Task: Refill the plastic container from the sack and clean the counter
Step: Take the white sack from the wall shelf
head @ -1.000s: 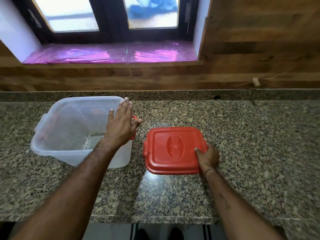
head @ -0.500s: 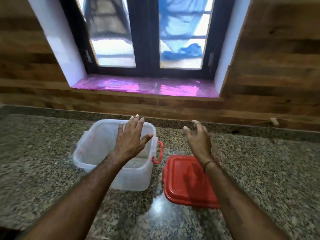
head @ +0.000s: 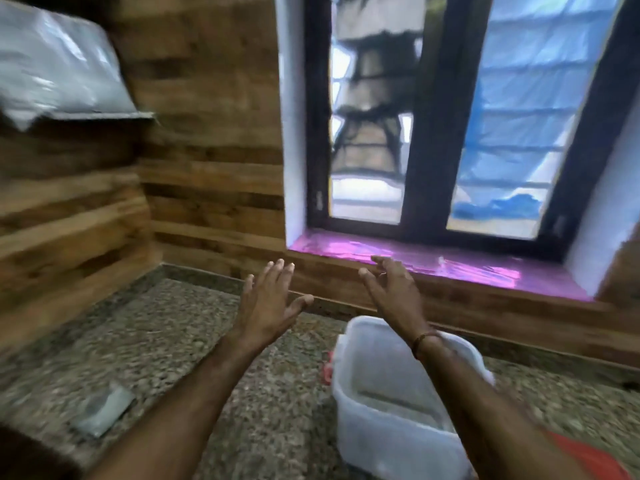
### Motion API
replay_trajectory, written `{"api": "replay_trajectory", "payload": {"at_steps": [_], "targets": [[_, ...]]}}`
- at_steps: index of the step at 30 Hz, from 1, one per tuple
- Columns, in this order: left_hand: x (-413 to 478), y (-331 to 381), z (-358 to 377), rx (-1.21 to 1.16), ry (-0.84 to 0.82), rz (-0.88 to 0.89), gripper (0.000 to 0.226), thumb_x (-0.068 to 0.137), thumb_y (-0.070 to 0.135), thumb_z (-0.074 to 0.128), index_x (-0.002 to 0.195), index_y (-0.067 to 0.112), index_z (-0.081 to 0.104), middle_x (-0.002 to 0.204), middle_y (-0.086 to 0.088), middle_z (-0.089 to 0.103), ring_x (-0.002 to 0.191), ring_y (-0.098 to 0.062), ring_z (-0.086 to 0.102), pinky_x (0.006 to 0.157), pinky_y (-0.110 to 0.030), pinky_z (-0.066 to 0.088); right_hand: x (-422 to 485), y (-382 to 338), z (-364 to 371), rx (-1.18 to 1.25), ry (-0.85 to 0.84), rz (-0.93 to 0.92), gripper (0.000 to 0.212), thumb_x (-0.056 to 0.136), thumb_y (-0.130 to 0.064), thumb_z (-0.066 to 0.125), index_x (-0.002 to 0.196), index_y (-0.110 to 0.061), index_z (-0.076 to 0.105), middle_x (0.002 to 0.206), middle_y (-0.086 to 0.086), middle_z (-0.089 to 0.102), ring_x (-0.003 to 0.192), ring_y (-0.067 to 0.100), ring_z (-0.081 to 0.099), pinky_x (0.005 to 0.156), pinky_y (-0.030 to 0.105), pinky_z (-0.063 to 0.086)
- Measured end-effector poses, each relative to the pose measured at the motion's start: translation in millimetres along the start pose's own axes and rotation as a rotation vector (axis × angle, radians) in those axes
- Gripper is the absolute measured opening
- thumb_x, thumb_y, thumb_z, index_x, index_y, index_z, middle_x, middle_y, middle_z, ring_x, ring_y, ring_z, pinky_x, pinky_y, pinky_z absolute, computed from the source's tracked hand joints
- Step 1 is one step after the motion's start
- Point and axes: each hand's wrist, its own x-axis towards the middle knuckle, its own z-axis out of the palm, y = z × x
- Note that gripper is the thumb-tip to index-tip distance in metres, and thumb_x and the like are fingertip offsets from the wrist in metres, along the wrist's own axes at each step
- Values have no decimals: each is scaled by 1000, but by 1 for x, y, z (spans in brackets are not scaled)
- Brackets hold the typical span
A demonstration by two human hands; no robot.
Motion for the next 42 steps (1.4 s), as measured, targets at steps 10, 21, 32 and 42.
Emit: {"api": "replay_trajectory", "payload": {"at_steps": [10, 21, 32, 42], "targets": [[64, -165, -133, 107, 195, -97, 77, 98, 67, 44, 158, 20, 37, 162, -1, 38, 151, -21, 32, 121, -45, 29, 105, -171, 98, -26, -40, -253, 46, 98, -51, 54, 135, -25, 59, 128, 1, 62, 113, 21, 64, 91, 40, 54], [137, -314, -279, 289, 433, -272, 72, 94, 69, 48, 152, 26, 42, 153, 1, 47, 141, -21, 42, 113, -44, 36, 246, -368, 192, 90, -116, -564, 45, 102, -45, 52, 141, -22, 55, 136, -2, 55, 104, 14, 60, 85, 30, 49], [250, -472, -401, 494, 604, -241, 72, 95, 68, 50, 151, 23, 42, 153, -2, 46, 139, -25, 43, 110, -47, 34, 369, -536, 302, 116, -58, -608, 30, 98, -29, 65, 125, -16, 65, 123, 4, 66, 108, 21, 63, 94, 37, 54], [339, -549, -457, 577, 622, -298, 48, 93, 60, 62, 116, 19, 59, 117, -4, 66, 107, -23, 62, 94, -42, 42, 464, -656, 386, -117, -22, -759, 55, 95, -25, 70, 147, -22, 51, 147, 4, 56, 132, 25, 55, 112, 37, 46]]}}
